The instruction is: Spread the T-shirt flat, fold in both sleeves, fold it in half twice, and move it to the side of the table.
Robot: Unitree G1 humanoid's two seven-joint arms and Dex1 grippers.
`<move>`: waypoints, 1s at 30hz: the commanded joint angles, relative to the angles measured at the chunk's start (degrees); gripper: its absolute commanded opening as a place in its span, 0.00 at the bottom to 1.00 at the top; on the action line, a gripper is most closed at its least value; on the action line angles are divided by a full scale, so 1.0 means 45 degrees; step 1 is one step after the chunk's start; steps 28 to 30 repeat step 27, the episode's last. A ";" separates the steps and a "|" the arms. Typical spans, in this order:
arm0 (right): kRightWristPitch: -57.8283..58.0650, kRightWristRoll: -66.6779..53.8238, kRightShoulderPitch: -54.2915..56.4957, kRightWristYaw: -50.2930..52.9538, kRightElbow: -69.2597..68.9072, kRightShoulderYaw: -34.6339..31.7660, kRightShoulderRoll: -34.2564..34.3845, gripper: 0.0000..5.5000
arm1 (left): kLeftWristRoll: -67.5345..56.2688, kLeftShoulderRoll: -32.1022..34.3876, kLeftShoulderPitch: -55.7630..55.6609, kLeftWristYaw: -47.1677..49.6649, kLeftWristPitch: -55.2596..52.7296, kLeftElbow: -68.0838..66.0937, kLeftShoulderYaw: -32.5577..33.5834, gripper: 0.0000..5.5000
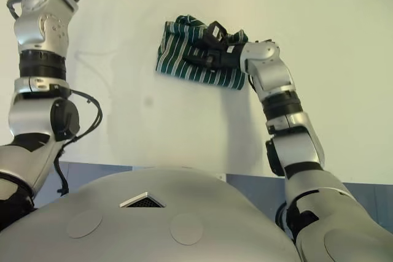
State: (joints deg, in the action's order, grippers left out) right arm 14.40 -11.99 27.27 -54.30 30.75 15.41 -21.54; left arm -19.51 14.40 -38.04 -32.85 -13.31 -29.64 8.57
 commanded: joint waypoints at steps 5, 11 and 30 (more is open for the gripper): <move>-0.4756 -0.2161 -0.1161 0.9057 0.7718 -0.7000 -0.2367 0.46 | -0.0306 -0.0756 0.3742 0.3021 -0.1470 0.5119 0.0951 0.54; -0.8948 0.1185 0.0451 0.9949 0.3630 -0.4788 -0.0618 0.46 | 0.1980 -0.0086 0.3713 0.4227 0.0438 0.4277 0.0295 0.54; -0.6398 0.1114 0.0187 0.9617 0.2308 -0.4563 0.1842 0.46 | 0.3790 0.0485 0.3564 0.4556 0.2608 0.2104 -0.0556 0.54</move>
